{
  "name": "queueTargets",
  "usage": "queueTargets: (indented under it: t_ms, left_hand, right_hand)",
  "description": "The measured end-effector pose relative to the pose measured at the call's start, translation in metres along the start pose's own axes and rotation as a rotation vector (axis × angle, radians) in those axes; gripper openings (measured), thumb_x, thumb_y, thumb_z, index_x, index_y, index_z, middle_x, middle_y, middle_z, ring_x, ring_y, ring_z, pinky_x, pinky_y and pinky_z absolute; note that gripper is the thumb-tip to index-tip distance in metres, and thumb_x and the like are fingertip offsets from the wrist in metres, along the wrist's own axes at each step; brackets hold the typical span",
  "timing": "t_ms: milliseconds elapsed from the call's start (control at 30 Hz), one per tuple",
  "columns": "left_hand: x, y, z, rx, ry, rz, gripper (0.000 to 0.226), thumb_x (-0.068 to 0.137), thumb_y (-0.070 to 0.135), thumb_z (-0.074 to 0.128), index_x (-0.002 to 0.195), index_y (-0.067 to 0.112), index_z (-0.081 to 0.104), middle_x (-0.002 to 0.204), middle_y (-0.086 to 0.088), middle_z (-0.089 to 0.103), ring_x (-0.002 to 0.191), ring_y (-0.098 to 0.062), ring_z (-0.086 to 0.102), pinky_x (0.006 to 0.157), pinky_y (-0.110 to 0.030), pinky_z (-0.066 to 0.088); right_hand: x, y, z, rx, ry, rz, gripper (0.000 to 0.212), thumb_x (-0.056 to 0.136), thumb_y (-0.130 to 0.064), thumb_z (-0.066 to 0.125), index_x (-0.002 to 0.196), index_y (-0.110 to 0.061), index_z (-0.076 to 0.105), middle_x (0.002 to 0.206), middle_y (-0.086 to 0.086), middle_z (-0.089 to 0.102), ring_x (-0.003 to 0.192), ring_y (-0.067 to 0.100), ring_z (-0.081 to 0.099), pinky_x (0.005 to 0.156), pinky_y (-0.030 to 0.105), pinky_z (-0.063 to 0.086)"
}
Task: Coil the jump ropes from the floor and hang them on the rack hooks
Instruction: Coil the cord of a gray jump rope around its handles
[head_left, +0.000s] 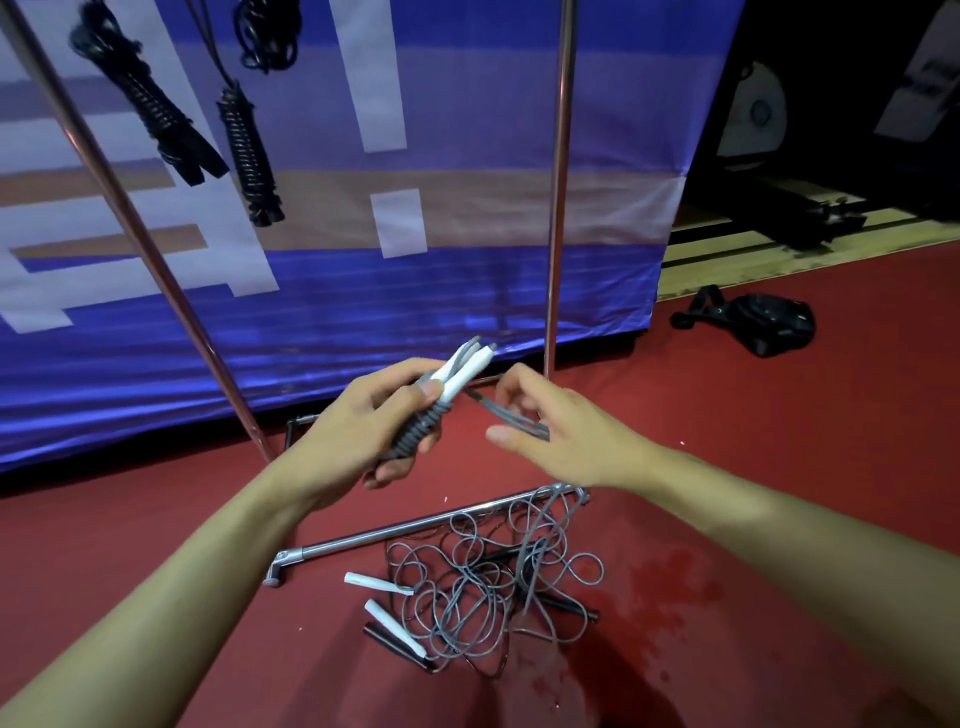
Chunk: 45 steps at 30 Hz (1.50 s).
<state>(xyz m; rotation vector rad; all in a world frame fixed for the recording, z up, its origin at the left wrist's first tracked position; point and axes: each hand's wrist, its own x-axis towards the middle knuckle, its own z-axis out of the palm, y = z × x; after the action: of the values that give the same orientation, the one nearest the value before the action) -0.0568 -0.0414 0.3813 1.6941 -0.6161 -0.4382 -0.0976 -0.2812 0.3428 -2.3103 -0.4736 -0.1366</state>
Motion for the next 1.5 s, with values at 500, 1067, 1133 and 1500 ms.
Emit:
queueTargets:
  t_ms: [500,1067,1133,1500]
  left_hand:
    - [0.008,-0.005,0.007,0.091,0.100,-0.039,0.028,0.092,0.045,0.067,0.103,0.019,0.065,0.066,-0.006,0.057,0.042,-0.019,0.042,0.046,-0.023,0.026]
    - [0.015,-0.008,0.004,0.048,0.144,-0.070,0.015,0.102,0.029,0.061,0.103,0.015,0.059,0.069,-0.009,0.058,0.040,-0.018,0.041,0.048,-0.022,0.024]
    - [0.012,-0.008,0.005,0.019,0.050,-0.098,0.019,0.101,0.032,0.063,0.110,0.015,0.058,0.075,-0.011,0.056,0.045,-0.018,0.043,0.046,-0.021,0.024]
    - [0.004,-0.005,0.014,0.206,-0.175,-0.264,0.031,0.100,0.040,0.060,0.121,0.018,0.052,0.084,-0.008,0.060,0.073,-0.032,0.078,0.045,-0.020,0.047]
  right_hand:
    - [-0.002,-0.012,0.000,-0.192,0.029,0.067,0.017,0.108,-0.027,0.043,0.099,-0.025,0.058,0.057,-0.007,0.047,0.056,0.008,0.048,0.059,0.034,0.033]
    - [-0.004,-0.042,-0.012,-0.668,0.138,-0.303,0.031,0.100,-0.037,0.051,0.126,-0.021,0.054,0.071,-0.003,0.063,0.065,0.035,0.063,0.052,0.037,0.040]
    - [-0.003,-0.045,-0.015,-0.777,0.142,-0.371,0.029,0.100,-0.036,0.046,0.118,-0.018,0.060,0.076,-0.002,0.067,0.061,0.032,0.064,0.045,0.037,0.042]
    - [0.005,-0.037,-0.037,-0.806,0.077,-0.473,0.020,0.105,-0.043,0.051,0.106,-0.029,0.065,0.092,-0.009,0.061,0.087,0.019,0.061,0.053,0.041,0.050]
